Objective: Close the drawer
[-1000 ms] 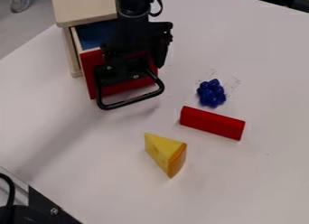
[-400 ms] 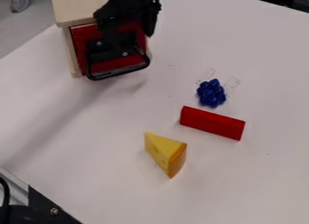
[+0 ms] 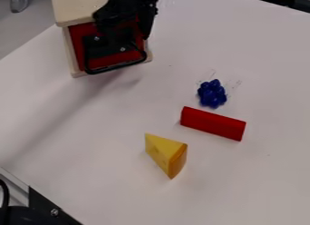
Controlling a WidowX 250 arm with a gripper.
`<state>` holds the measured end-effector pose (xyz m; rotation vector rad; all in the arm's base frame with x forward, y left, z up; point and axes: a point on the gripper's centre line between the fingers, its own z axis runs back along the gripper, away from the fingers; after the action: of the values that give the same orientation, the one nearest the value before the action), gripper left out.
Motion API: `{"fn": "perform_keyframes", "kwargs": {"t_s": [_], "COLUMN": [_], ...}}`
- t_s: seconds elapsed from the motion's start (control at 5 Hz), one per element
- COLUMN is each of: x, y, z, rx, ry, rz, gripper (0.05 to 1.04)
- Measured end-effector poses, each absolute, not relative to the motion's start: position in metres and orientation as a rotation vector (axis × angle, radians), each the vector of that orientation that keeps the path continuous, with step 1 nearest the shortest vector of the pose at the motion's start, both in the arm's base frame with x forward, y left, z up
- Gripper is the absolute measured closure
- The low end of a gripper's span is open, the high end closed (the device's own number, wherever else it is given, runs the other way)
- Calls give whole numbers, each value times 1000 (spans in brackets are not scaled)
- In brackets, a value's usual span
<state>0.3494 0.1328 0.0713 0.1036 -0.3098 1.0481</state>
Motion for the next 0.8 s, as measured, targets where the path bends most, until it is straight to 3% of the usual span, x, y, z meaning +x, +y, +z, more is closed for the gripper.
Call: {"fn": "perform_keyframes", "kwargs": {"t_s": [0.2,0.4,0.8], "x": [349,349,325], "y": [135,129,106], "z": [69,76,120], "rx": [117,74,-50], "ry": [-308,-320,-382], "rz": [1038,1053,997], "gripper": [85,85,85]}}
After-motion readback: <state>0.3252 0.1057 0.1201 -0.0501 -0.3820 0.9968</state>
